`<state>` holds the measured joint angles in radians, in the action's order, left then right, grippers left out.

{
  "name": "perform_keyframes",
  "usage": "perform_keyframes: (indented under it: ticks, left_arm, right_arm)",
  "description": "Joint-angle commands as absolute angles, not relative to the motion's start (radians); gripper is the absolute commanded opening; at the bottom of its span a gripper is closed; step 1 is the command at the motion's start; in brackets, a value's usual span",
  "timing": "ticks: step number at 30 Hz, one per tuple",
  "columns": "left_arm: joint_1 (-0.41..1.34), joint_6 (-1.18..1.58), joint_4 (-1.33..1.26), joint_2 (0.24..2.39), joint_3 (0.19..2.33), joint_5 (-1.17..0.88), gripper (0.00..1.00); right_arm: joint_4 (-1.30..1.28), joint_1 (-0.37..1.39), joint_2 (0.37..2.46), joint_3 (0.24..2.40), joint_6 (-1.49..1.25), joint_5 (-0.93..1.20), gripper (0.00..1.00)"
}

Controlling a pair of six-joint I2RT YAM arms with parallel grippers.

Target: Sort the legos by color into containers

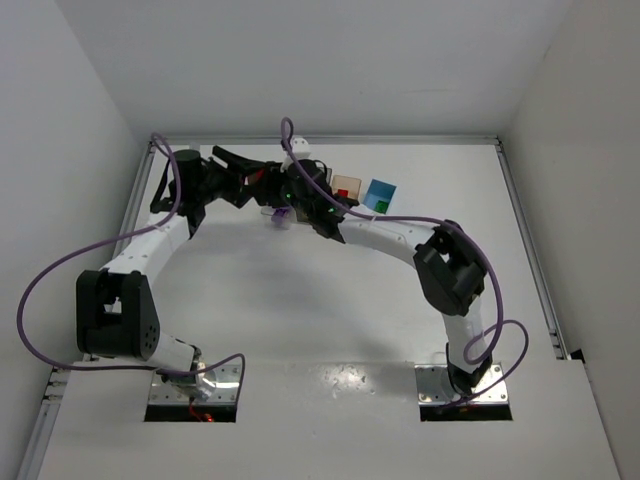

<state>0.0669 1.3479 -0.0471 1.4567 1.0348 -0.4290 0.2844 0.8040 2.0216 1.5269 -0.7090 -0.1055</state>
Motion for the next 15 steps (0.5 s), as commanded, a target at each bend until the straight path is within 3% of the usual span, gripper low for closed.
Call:
perform_keyframes:
  ticks: [1,4,5,8,11,13,15]
  left_arm:
    - [0.072,1.358,-0.080,1.434,1.022,-0.446,0.04]
    - [0.072,1.358,-0.080,1.434,1.012,-0.446,0.04]
    - [0.072,1.358,-0.080,1.434,1.002,-0.446,0.04]
    - [0.072,1.358,-0.080,1.434,0.993,-0.446,0.02]
    - [0.072,1.358,-0.080,1.425,0.992,-0.446,0.01]
    - [0.072,1.348,-0.080,1.425,0.992,-0.446,0.01]
    - [0.072,1.348,-0.080,1.425,0.992,-0.437,0.20]
  right_arm:
    - [0.360,0.798,2.023,1.562,-0.689,-0.146,0.41]
    - [0.373,0.798,2.023,1.562,-0.680,-0.146,0.36]
    - [0.385,0.798,2.013,1.562,-0.669,-0.146,0.27]
    - [0.416,0.798,1.999,1.537,-0.647,-0.146,0.18]
    - [0.425,0.798,1.979,1.525,-0.638,-0.158,0.00]
    - [0.454,0.798,1.970,1.494,-0.611,-0.147,0.00]
    - [0.481,0.798,1.948,1.465,-0.585,-0.121,0.00]
